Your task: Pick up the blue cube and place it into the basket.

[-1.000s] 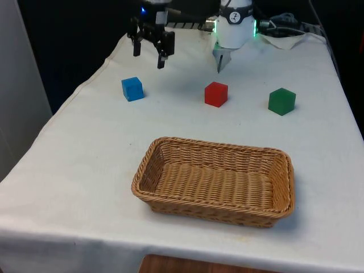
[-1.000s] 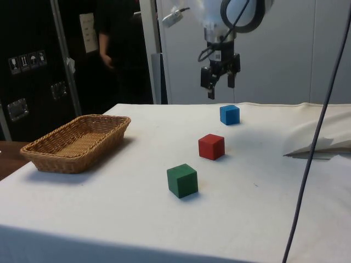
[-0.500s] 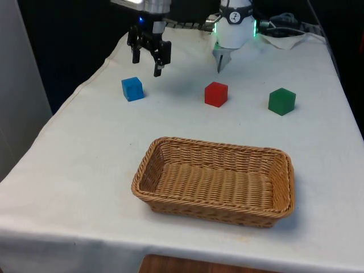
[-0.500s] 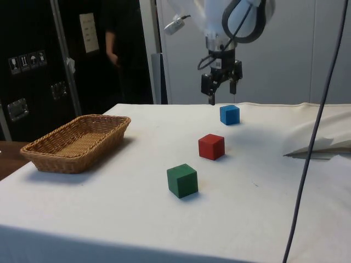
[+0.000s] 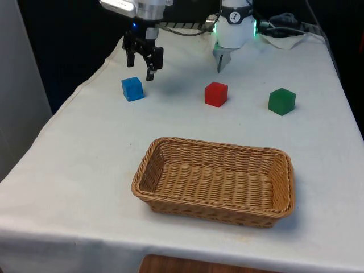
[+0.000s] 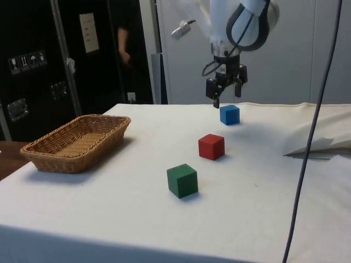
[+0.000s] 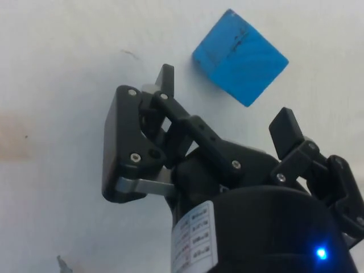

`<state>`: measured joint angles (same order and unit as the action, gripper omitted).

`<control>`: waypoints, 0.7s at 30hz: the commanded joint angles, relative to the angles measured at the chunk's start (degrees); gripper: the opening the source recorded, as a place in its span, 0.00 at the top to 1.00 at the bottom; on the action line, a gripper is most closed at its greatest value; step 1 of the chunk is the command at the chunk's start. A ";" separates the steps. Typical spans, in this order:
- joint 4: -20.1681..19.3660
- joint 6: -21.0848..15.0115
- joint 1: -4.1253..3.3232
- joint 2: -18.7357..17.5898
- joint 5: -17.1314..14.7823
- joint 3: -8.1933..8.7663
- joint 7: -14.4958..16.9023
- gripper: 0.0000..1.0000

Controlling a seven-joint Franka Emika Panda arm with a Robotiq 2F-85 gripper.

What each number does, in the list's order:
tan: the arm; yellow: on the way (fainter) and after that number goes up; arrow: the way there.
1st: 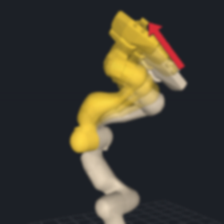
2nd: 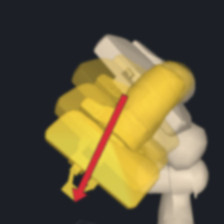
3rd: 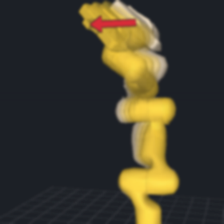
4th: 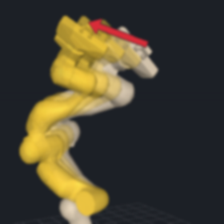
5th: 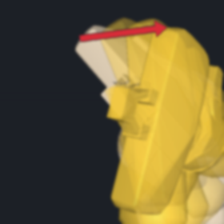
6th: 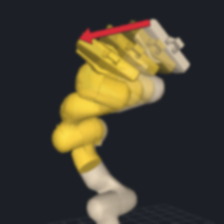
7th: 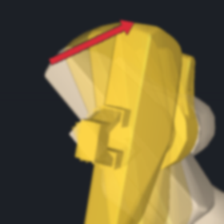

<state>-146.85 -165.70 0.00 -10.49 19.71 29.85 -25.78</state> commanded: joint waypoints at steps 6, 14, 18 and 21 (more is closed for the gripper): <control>0.69 -3.55 -0.06 -2.58 0.40 1.72 -0.97 0.00; 1.49 -6.36 -0.11 -5.04 0.17 3.04 -1.83 0.00; 2.01 -7.56 -0.11 -6.30 0.11 3.67 -2.35 0.00; 2.46 -8.94 -0.11 -7.62 0.00 4.35 -2.98 0.00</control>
<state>-144.90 -173.03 0.00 -16.90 19.60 33.52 -28.07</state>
